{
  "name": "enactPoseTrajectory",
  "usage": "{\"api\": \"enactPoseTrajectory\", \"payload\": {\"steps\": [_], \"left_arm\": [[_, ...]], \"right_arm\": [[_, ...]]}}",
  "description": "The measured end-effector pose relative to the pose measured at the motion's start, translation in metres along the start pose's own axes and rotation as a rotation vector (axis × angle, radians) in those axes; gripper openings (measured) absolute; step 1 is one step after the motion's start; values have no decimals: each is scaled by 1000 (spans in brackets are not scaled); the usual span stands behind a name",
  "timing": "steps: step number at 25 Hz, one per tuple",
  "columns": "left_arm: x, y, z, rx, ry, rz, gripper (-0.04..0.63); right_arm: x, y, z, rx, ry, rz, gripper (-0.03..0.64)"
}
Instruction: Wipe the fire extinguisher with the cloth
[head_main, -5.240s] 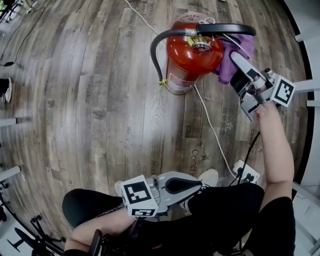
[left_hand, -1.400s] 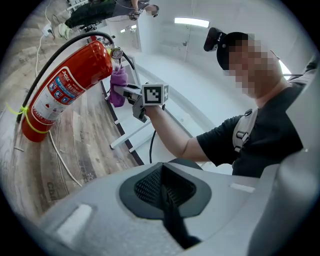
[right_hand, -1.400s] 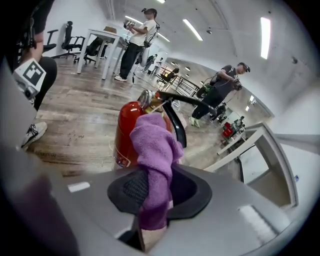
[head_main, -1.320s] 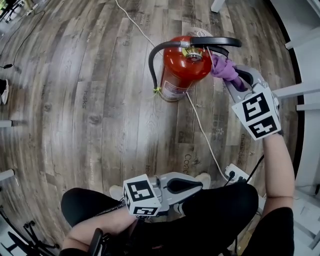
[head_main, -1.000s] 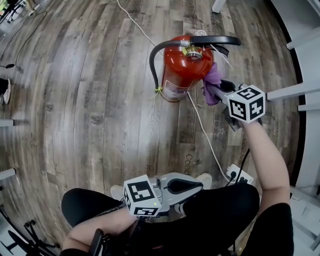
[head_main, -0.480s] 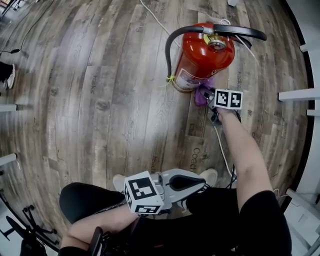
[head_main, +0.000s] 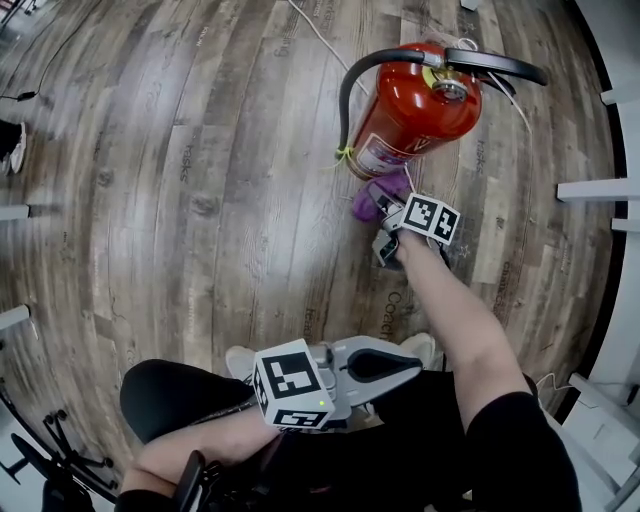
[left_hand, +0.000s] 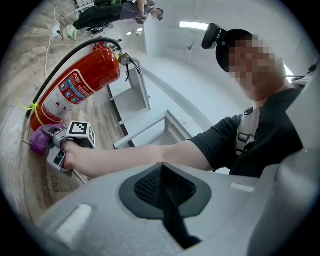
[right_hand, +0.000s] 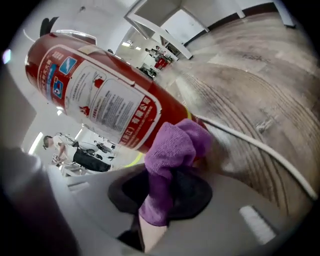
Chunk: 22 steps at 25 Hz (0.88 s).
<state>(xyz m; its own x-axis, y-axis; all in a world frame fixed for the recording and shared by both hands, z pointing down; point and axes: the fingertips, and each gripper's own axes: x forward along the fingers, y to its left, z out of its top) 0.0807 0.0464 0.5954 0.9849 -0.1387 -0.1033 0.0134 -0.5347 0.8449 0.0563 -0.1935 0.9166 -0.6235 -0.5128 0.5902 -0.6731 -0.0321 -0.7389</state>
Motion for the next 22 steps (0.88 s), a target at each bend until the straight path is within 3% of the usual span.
{"api": "enactPoseTrajectory", "payload": {"steps": [6, 12, 15, 22], "left_arm": [[1, -7, -3, -5, 7, -11, 0], [5, -11, -5, 5, 19, -21, 0], [5, -13, -7, 7, 25, -26, 0], [7, -11, -7, 2, 28, -24, 0]], "right_arm": [[10, 53, -9, 116, 17, 129, 84], [-8, 125, 11, -13, -31, 218, 84], [-36, 172, 27, -72, -34, 304, 84], [-102, 266, 78, 1, -114, 530, 84]]}}
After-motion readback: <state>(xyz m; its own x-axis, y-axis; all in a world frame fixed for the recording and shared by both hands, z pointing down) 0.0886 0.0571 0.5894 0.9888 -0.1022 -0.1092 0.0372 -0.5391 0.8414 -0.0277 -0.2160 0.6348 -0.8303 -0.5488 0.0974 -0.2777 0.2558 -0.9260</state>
